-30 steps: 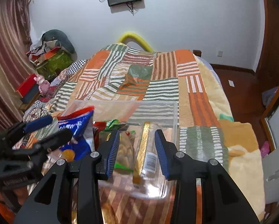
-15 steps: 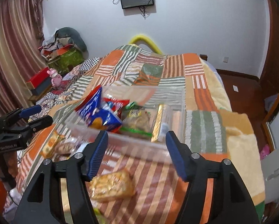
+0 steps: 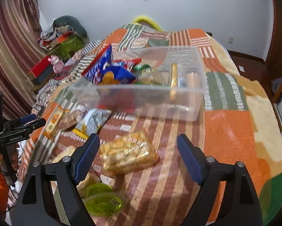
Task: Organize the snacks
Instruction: 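Grasp the bread roll pack with left tool while right tool grasps cookie tray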
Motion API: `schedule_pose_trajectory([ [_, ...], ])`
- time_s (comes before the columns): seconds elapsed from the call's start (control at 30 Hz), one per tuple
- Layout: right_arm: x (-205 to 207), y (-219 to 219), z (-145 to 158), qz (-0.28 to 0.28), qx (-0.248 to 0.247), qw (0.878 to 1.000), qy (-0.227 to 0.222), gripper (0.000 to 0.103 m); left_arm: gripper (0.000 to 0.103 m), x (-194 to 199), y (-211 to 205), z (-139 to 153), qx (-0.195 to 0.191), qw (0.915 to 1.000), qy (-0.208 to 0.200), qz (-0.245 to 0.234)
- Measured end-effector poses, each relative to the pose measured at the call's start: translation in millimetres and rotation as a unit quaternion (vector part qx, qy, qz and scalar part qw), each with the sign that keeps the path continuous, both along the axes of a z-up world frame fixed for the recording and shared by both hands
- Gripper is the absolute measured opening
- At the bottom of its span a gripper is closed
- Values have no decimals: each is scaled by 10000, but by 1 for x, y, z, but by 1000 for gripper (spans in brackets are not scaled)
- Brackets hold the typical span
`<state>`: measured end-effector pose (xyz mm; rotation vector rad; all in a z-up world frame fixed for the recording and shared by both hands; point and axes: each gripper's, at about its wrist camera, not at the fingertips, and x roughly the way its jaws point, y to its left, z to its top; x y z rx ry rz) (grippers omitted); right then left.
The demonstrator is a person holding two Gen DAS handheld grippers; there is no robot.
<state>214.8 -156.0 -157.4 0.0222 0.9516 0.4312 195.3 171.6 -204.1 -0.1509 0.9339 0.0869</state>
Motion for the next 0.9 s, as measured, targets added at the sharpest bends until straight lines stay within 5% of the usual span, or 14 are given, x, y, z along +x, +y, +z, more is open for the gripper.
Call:
schedule_pose_trajectory([
  [0.43,-9,30,-25,333,-475,9980,260,91,78,25,10,-47,-14,9999,156,39],
  [0.67,-1,27,-37,220,-544,9973,448,88,49,25,19,-48,-4,9999,65,137],
  [0.73,-2,27,-35,247,-515,9976,402,80,35,24,19,-46,149,9997,50,161],
  [0.9,-3,24,-32,197,-523,9981,276,76,29,15,21,-32,18,9999,-95,140],
])
